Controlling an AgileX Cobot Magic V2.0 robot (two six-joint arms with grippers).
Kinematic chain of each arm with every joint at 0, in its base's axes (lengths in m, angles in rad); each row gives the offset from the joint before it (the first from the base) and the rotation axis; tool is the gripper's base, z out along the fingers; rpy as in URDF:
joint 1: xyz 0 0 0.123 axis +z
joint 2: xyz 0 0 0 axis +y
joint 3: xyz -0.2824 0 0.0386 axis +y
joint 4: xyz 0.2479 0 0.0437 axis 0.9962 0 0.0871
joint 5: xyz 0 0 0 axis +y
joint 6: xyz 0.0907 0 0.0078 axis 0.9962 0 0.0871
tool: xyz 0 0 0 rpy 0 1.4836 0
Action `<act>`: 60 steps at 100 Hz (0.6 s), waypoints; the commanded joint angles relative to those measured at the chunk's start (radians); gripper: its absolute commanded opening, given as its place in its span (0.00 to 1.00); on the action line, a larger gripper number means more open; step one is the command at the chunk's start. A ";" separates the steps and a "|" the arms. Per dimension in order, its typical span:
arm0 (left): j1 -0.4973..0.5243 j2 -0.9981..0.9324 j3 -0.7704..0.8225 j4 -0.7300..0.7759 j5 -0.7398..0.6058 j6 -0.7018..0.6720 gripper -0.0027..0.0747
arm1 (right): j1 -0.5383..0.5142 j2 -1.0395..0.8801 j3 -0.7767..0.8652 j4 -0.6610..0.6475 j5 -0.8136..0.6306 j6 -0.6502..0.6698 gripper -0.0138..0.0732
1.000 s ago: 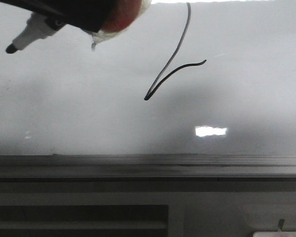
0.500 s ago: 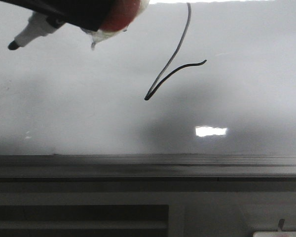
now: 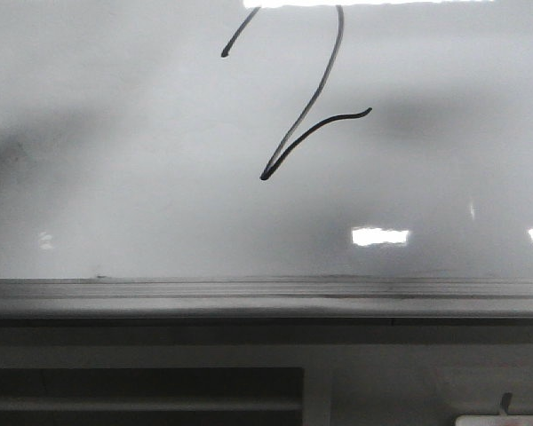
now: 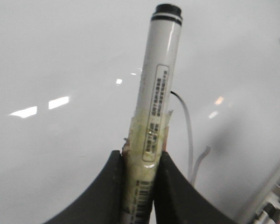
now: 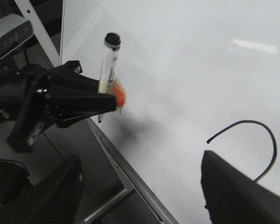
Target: Write number 2 on whiteboard
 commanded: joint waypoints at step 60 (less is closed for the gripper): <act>-0.006 0.304 -0.123 -0.143 -0.271 -0.035 0.01 | -0.007 -0.020 -0.035 0.049 0.000 0.031 0.71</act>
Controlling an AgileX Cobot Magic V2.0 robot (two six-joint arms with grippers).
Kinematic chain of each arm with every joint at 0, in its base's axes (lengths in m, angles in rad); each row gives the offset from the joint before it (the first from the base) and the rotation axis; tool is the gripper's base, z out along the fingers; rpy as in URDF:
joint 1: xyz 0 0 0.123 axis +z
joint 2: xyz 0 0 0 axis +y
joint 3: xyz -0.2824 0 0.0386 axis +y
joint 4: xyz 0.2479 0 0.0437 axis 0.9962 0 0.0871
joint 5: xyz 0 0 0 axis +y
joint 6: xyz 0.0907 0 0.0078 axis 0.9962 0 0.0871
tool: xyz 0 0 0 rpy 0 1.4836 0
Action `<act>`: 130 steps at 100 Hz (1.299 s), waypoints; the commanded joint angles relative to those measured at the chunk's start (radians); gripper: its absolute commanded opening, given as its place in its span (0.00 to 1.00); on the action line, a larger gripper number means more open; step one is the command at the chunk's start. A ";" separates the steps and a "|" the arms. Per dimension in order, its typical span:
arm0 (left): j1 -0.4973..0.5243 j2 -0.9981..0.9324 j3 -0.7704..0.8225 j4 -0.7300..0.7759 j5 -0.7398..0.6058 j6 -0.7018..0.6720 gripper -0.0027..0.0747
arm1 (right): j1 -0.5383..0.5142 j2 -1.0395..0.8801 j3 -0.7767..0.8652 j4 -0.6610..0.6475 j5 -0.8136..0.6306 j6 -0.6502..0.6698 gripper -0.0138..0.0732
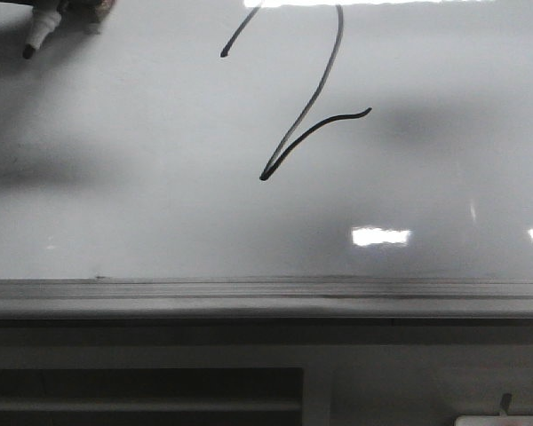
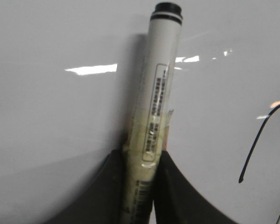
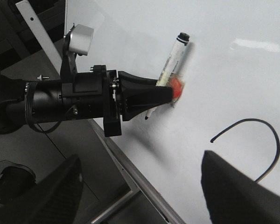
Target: Write number 2 on whiteboard
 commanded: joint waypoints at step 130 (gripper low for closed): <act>-0.003 -0.199 -0.023 0.076 0.082 0.116 0.52 | -0.005 -0.050 -0.033 -0.066 -0.021 0.061 0.71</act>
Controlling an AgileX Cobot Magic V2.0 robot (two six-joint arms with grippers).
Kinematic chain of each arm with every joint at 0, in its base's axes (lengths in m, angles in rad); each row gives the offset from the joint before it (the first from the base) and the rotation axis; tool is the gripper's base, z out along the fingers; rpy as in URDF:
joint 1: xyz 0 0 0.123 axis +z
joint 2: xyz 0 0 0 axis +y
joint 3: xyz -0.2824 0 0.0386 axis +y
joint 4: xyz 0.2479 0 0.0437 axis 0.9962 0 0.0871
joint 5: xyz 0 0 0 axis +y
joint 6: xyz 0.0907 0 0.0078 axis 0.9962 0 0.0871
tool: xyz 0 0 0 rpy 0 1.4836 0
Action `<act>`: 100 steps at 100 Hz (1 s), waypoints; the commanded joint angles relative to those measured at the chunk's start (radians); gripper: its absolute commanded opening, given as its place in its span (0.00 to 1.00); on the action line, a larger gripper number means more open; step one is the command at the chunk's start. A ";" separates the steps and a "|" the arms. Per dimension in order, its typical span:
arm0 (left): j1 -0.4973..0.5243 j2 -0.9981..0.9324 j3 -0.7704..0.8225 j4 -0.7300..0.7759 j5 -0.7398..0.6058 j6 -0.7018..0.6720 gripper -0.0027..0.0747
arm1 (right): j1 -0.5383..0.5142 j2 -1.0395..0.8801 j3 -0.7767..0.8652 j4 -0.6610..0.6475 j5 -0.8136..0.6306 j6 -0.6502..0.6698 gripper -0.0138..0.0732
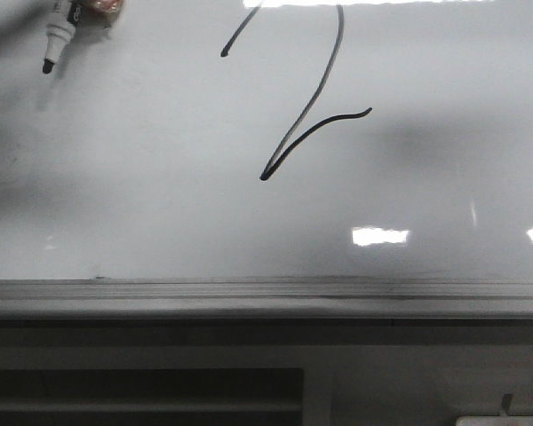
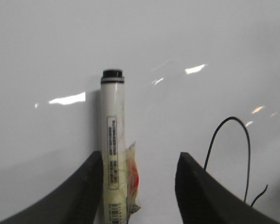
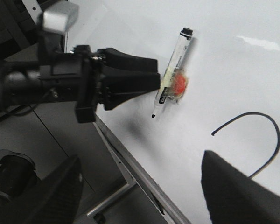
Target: Write number 2 on whiteboard
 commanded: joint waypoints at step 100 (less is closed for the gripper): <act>0.007 -0.647 0.254 0.136 0.208 0.048 0.01 | -0.006 -0.612 0.445 -0.246 -0.419 0.094 0.08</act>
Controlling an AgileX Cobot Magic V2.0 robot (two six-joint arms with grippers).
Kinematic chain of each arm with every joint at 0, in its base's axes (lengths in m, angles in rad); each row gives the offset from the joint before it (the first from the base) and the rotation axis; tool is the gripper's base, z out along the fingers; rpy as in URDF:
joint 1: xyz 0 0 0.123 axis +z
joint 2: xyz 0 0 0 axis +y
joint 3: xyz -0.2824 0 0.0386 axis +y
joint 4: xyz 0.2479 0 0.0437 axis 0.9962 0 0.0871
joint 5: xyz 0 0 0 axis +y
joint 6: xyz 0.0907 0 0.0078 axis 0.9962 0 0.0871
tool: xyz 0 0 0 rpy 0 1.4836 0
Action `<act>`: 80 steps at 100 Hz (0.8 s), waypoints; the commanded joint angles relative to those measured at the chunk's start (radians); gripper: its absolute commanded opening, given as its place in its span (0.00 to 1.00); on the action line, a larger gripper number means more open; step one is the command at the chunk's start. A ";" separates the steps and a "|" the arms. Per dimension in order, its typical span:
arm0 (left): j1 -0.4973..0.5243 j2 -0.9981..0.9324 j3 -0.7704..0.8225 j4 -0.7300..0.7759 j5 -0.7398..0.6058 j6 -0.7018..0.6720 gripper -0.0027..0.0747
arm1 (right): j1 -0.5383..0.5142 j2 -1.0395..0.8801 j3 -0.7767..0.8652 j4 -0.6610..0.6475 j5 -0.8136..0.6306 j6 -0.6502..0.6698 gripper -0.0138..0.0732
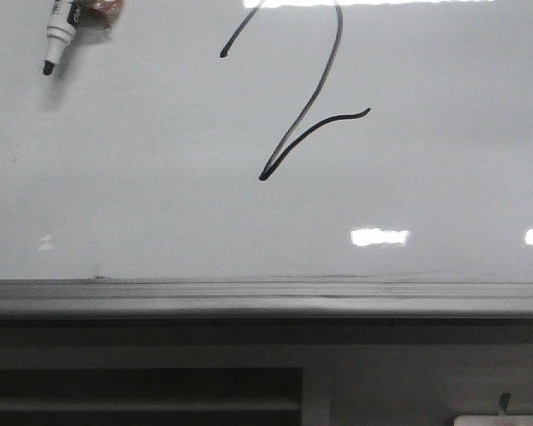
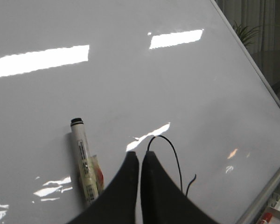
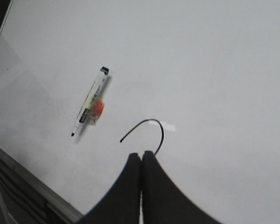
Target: Write number 2 on whiteboard
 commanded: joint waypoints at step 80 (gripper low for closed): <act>0.001 -0.262 0.139 -0.064 -0.025 -0.004 0.01 | -0.006 -0.239 0.214 0.013 -0.059 -0.002 0.08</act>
